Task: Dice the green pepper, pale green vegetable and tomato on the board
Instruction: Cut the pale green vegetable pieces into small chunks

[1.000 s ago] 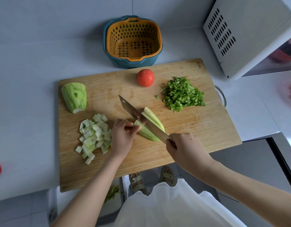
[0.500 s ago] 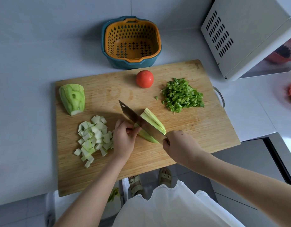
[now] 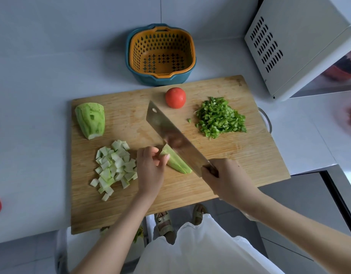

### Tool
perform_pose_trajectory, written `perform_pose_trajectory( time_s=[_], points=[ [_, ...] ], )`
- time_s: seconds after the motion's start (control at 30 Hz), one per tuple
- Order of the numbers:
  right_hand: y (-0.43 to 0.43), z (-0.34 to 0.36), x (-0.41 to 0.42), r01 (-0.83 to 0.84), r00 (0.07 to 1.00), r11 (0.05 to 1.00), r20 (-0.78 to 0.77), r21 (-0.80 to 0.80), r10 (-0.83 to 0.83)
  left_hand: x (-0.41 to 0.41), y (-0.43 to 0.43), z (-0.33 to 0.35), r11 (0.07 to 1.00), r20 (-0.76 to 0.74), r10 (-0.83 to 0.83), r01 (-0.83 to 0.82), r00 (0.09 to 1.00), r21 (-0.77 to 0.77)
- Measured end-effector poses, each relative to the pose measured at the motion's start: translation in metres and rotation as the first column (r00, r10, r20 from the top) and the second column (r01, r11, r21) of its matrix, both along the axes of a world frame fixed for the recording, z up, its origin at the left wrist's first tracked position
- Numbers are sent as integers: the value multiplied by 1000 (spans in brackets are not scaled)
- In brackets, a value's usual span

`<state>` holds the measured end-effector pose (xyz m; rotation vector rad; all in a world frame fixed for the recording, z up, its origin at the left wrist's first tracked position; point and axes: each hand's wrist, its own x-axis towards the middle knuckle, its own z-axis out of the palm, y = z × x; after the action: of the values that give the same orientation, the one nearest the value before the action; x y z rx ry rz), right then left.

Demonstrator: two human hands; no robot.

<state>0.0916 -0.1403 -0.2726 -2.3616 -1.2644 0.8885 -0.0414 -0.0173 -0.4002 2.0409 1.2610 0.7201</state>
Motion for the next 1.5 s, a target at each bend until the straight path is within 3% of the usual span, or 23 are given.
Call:
perform_pose_trajectory(
  time_s=[0.13,0.33,0.5,0.6,0.77,1.0,1.1,1.2,1.5],
  points=[
    [-9,10,25,56,998,998,7,21,-56,17,-18,25,957,-62,248,-255,967,-138],
    [-21,2,58,68,998,998,20,-17,-67,74,-28,40,898,-469,154,-321,870,-300],
    [-28,0,77,48,998,998,33,-35,-47,109,-31,33,885,-591,191,-398,784,-242],
    [-26,0,86,19,999,999,46,-27,-18,113,-36,30,934,-615,160,-321,772,-160],
    [-21,1,95,-17,998,999,55,-33,19,85,-22,23,997,-604,-19,-27,797,-66],
    [-11,-6,92,-45,998,997,42,-66,48,37,11,23,941,-593,-310,328,743,-81],
    [-2,-13,88,-67,994,995,80,-77,73,33,9,22,946,-540,-294,320,788,-48],
    [6,-21,85,-67,988,993,130,-93,79,29,5,20,973,-492,-179,227,852,40],
    [21,-40,64,-62,991,992,114,-109,74,19,-2,-2,981,-300,-24,81,954,178]
  ],
)
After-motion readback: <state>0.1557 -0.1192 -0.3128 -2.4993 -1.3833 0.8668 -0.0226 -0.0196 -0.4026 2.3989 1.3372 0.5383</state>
